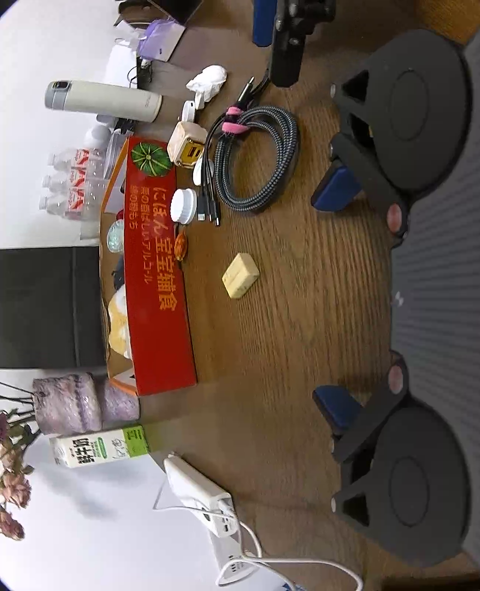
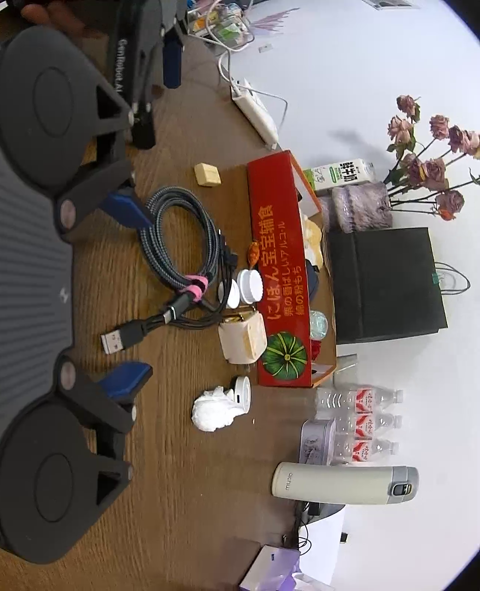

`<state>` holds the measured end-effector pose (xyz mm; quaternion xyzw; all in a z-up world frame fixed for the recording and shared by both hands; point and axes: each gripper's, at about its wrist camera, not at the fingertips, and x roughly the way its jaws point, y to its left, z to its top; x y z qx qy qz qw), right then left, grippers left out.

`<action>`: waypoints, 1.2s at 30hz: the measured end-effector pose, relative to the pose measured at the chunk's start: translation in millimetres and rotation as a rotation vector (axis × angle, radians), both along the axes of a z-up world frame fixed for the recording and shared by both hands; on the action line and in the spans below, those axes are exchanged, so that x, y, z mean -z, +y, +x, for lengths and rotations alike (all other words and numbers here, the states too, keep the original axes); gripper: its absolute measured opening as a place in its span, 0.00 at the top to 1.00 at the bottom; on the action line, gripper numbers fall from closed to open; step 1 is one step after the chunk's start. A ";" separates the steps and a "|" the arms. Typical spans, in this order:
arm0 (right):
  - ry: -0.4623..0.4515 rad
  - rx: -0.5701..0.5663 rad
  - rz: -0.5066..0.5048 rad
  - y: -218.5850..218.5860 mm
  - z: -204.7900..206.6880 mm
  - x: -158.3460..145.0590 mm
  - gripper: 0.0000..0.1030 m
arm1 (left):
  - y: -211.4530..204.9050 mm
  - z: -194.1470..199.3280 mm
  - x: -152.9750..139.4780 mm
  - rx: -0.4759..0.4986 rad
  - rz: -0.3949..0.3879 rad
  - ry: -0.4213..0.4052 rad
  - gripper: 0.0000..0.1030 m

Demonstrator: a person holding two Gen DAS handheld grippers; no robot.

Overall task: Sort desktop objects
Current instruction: 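Withdraw both open tools from the carton back over the desk, then grasp the small yellow block with left while right grasps the cream cube charger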

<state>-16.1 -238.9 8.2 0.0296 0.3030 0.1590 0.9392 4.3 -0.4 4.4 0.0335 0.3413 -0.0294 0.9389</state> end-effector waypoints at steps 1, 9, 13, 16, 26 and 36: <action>0.009 0.014 0.022 -3.5 2.1 0.2 0.22 | 2.1 0.7 0.4 -0.010 -0.010 0.004 0.00; 0.003 0.026 0.008 -1.3 4.8 -0.9 0.24 | 6.3 8.7 -2.1 -0.003 -0.035 0.026 0.00; -0.013 -0.001 -0.001 0.0 18.3 -16.9 0.29 | 11.9 36.9 -10.6 0.007 -0.105 0.024 0.02; -0.061 -0.004 0.031 -2.9 44.0 -31.1 0.31 | 9.2 65.2 -12.1 0.003 -0.102 0.040 0.23; 0.043 0.015 -0.047 3.6 151.7 -12.2 0.47 | -3.4 80.2 -2.3 0.057 -0.058 -0.037 0.67; -0.039 0.011 -0.087 15.2 138.1 -21.2 0.56 | 7.9 68.3 -14.0 0.034 -0.123 -0.133 0.67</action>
